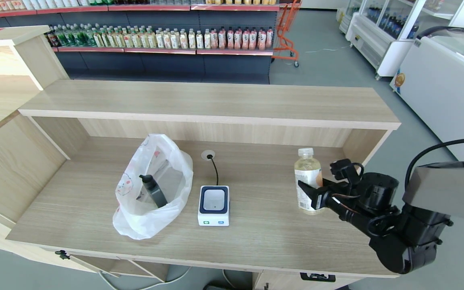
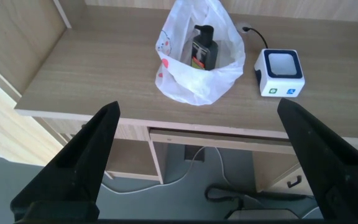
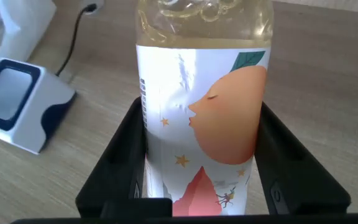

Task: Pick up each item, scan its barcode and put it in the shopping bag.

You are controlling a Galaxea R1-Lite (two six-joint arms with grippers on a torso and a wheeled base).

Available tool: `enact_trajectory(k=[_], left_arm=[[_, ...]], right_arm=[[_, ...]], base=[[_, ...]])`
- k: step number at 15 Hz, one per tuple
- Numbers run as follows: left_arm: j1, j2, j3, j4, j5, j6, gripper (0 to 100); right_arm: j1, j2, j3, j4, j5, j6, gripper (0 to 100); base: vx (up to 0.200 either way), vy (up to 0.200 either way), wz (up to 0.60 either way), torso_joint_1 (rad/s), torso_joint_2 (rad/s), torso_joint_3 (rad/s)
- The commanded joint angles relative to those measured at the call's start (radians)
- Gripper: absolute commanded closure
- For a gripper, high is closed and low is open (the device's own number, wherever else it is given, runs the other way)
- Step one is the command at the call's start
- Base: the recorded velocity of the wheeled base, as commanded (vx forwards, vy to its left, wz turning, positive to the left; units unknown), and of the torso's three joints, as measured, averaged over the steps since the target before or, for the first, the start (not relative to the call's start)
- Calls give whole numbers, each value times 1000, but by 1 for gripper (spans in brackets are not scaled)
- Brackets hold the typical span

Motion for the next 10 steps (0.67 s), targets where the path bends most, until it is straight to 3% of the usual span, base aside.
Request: enact_trajectory(k=[1, 4, 10], left_arm=[[0, 0, 0, 0, 0, 0, 0], [0, 0, 0, 0, 0, 0, 0], [0, 0, 0, 0, 0, 0, 0]], right_arm=[[65, -157, 70, -3, 63, 73, 100], [162, -290, 148, -3, 130, 143, 100], [347, -454, 163, 105, 130, 215, 100]], base=[[0, 0, 0, 0, 0, 0], [0, 0, 0, 0, 0, 0], [0, 0, 0, 0, 0, 0]])
